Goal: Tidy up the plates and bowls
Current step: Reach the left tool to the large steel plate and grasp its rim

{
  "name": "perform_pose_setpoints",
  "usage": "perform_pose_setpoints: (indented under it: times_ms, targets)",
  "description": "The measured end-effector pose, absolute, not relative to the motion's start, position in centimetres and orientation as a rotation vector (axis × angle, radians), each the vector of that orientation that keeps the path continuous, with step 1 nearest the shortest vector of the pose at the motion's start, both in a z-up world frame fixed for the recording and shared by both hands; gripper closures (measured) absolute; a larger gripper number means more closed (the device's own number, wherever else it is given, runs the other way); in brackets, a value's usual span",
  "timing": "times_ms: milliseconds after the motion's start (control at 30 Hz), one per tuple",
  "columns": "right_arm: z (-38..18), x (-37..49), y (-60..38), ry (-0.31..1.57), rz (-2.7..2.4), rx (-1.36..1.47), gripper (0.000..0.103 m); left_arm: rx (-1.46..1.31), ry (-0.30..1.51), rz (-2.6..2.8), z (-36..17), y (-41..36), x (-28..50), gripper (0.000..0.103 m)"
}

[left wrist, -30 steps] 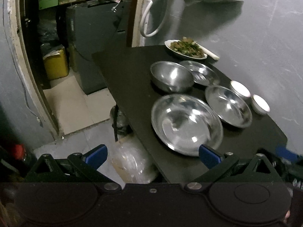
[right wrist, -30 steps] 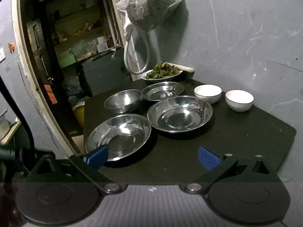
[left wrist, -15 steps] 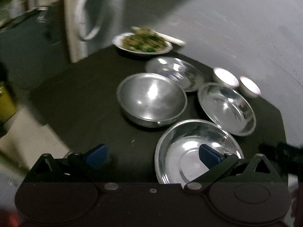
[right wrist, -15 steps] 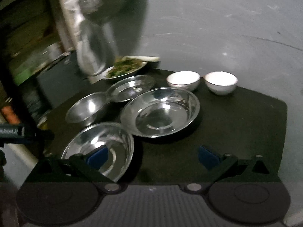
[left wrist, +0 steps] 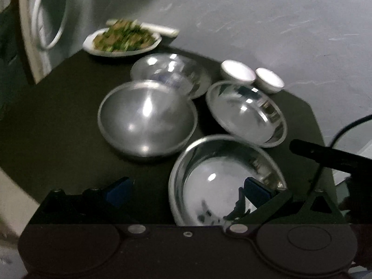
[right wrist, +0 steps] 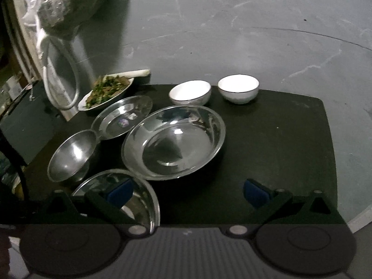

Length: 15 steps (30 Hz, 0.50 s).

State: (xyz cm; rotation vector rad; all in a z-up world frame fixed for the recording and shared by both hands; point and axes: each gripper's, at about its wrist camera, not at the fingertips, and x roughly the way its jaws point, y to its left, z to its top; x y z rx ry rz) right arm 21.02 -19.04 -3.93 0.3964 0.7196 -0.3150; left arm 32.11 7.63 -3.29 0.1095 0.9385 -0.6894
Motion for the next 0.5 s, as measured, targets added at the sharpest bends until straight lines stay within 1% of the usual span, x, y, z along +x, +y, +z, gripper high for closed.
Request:
perform_pose_setpoints:
  times_ms: [267, 400, 500]
  targets:
    - [-4.0, 21.5, -20.7, 0.674, -0.348, 0.433, 0.000, 0.132, 0.806, -0.778, -0.4, 3.1, 34.1, 0.001]
    - [-4.0, 21.1, -21.8, 0.657, -0.368, 0.442, 0.000, 0.106, 0.785, -0.828, 0.0, 0.1, 35.3, 0.001]
    - [-4.2, 20.6, -22.6, 0.646, -0.394, 0.439, 0.000, 0.104, 0.802, -0.835, -0.7, -2.2, 36.3, 0.001]
